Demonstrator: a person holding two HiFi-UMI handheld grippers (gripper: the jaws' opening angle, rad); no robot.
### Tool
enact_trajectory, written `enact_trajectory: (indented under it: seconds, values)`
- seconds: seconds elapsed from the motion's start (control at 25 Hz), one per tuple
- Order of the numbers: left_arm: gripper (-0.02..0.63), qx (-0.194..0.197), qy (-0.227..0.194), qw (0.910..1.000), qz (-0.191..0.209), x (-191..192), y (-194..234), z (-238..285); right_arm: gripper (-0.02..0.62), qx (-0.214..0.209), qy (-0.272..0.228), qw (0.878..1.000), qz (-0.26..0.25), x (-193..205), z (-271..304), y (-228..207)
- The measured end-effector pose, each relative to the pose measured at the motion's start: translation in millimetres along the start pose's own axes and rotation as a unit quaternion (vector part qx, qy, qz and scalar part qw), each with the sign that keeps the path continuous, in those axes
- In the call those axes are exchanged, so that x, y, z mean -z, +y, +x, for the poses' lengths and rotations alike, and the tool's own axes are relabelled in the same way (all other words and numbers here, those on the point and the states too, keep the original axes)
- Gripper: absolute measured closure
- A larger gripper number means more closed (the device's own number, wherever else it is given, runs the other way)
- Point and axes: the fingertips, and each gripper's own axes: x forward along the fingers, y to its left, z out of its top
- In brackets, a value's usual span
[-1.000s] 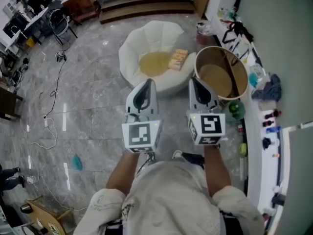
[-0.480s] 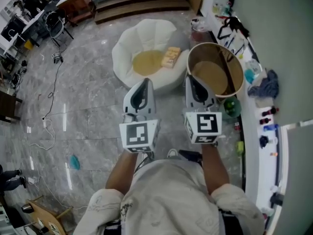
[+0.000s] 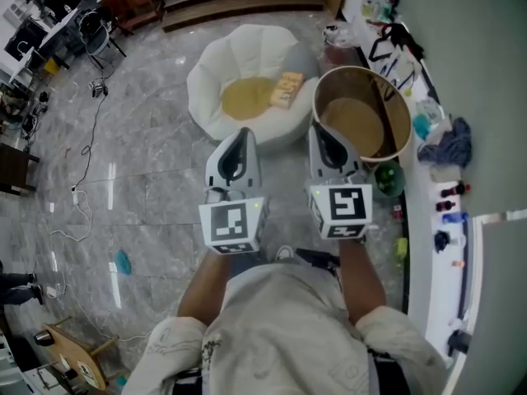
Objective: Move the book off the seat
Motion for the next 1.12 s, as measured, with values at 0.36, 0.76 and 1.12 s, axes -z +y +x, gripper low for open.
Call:
enact_trajectory:
  seconds: [0.36, 0.76, 1.12]
  values:
    - [0.604, 0.016, 0.005, 0.9999, -0.002, 10.3, 18.6, 34.2, 0.598, 0.011, 0.017, 1.0, -0.001, 13.9, 34.9, -13.1]
    - [0.604, 0.031, -0.003, 0.9994, -0.018, 3.7, 83.8, 95.7, 0.598, 0.021, 0.03, 0.999, -0.004, -6.9, 120.2, -4.4]
    - [0.604, 0.05, -0.011, 0.9984, -0.024, -7.3, 146.3, 149.3, 0.598, 0.03, 0.031, 0.999, -0.005, -30.3, 197.5, 11.6]
